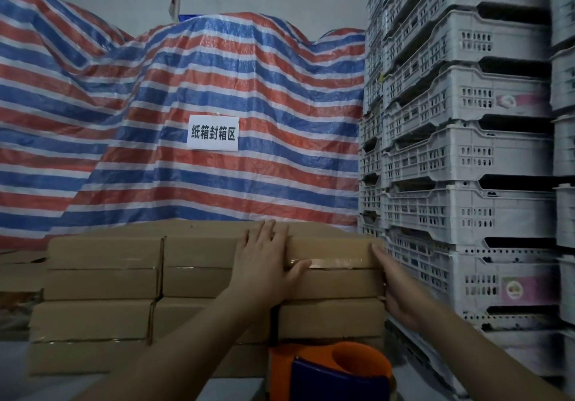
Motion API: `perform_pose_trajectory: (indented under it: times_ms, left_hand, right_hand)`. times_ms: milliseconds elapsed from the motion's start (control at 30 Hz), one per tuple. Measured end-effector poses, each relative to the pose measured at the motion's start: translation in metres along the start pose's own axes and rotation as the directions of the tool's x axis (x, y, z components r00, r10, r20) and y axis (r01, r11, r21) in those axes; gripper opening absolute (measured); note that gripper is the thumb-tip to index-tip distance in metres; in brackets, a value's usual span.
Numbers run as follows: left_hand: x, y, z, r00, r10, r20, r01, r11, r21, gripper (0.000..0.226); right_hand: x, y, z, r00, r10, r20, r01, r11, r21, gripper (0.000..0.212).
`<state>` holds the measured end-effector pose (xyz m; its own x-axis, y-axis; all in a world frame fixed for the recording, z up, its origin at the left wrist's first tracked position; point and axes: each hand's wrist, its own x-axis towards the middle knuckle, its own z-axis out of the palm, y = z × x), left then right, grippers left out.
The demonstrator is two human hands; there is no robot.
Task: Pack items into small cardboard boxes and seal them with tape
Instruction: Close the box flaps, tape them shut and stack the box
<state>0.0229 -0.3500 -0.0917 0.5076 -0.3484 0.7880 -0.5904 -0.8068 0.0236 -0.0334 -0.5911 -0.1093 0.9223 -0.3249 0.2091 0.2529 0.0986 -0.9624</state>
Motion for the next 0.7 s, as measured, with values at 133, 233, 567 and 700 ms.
perform_pose_trajectory:
  times_ms: [133, 233, 567, 700]
  left_hand:
    - [-0.004, -0.004, 0.001, 0.987, 0.161, 0.012, -0.161, 0.987, -0.002, 0.081]
    - [-0.01, -0.01, 0.003, 0.97, 0.239, 0.047, -0.241, 0.968, 0.066, 0.098]
    - [-0.018, -0.015, 0.003, 0.956, 0.279, -0.089, -0.254, 0.941, 0.224, 0.079]
    - [-0.025, -0.021, 0.008, 0.93, 0.318, -0.186, -0.267, 0.93, 0.252, 0.065]
  right_hand:
    - [0.001, 0.015, 0.006, 0.997, 0.059, -0.053, -0.058, 0.998, 0.024, 0.061]
    - [0.003, 0.022, 0.011, 0.99, 0.084, -0.111, -0.083, 0.996, 0.017, 0.065]
    - [0.0, 0.036, 0.03, 0.939, -0.065, -0.339, -0.012, 0.975, -0.22, 0.078]
    - [0.0, 0.033, 0.036, 0.906, -0.084, -0.416, -0.019, 0.971, -0.238, 0.077]
